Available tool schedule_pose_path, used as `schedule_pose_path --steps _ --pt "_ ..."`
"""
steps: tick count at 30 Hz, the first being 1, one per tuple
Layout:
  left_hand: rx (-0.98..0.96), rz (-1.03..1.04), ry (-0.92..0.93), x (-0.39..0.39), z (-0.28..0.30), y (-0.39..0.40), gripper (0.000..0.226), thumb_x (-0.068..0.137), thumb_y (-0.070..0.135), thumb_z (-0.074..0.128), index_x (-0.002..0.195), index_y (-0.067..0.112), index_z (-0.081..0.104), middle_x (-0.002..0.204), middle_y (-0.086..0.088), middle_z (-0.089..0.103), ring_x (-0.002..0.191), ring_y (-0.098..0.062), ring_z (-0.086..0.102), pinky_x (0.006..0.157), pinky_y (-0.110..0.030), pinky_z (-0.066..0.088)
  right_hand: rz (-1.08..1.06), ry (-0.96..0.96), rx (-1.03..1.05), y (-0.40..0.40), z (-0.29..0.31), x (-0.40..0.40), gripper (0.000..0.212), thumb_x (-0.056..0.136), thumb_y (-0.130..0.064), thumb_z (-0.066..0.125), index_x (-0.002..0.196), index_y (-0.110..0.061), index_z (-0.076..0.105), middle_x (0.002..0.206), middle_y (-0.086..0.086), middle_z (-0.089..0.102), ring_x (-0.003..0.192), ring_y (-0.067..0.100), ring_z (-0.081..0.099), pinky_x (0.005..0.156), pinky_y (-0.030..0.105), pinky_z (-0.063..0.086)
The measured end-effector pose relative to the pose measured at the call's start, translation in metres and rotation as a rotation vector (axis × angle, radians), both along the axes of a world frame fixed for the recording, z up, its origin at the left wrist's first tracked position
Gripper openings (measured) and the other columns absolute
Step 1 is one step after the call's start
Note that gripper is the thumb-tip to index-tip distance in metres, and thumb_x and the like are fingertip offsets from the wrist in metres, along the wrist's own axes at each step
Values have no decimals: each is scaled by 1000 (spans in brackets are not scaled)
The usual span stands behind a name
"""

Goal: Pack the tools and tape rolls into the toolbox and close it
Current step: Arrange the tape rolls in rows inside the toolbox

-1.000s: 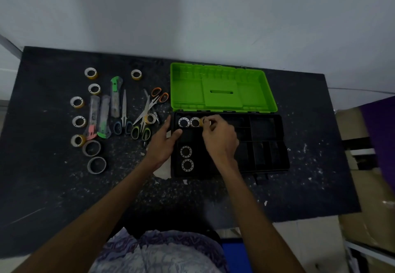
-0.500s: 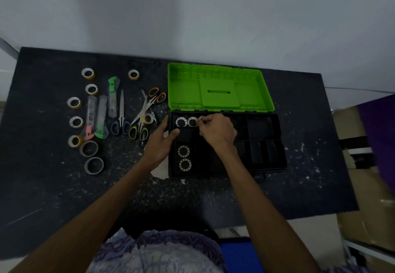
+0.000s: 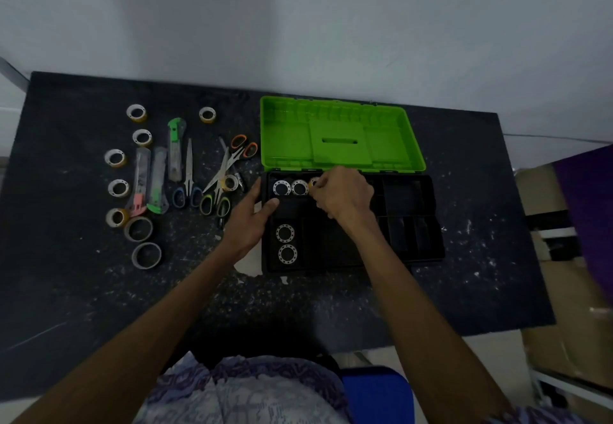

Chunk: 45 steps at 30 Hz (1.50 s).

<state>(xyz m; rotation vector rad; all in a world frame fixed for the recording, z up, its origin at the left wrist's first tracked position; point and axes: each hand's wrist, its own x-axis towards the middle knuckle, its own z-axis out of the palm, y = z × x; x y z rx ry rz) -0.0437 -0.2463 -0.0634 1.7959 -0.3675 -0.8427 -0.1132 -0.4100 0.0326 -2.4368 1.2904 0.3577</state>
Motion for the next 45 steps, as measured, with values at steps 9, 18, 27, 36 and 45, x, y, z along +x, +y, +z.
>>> schedule_pose_path --steps 9,18,27,36,45 --pt "-6 24 12 -2 4 -1 60 96 27 57 150 20 32 143 6 47 127 -8 46 102 -27 40 -103 133 236 -1 9 26 23 88 -34 65 77 -16 76 60 -8 69 41 4 59 50 19 30" --pt "1 1 -1 -1 2 0 59 96 31 56 150 24 33 143 3 51 127 -11 49 101 -30 45 -209 12 356 1 1 14 29 91 -37 60 78 -15 74 67 -11 73 45 5 62 60 18 42" --pt "24 -3 13 0 4 -1 63 95 35 57 151 22 31 144 3 49 129 -11 48 106 -38 43 -205 53 333 -2 3 16 31 95 -30 57 73 -13 71 69 -8 74 48 6 66 55 19 40" --pt "9 4 26 0 2 0 61 95 32 58 150 22 32 145 3 49 130 -11 47 107 -38 42 -176 -129 114 4 2 7 19 86 -27 60 75 -24 75 62 -6 71 56 14 69 63 24 54" --pt "-47 20 11 -3 5 -3 52 97 19 55 146 21 38 129 15 51 107 8 53 79 -3 42 -103 -88 92 21 -14 18 43 70 -65 72 69 -22 74 65 -3 71 68 18 70 70 30 56"
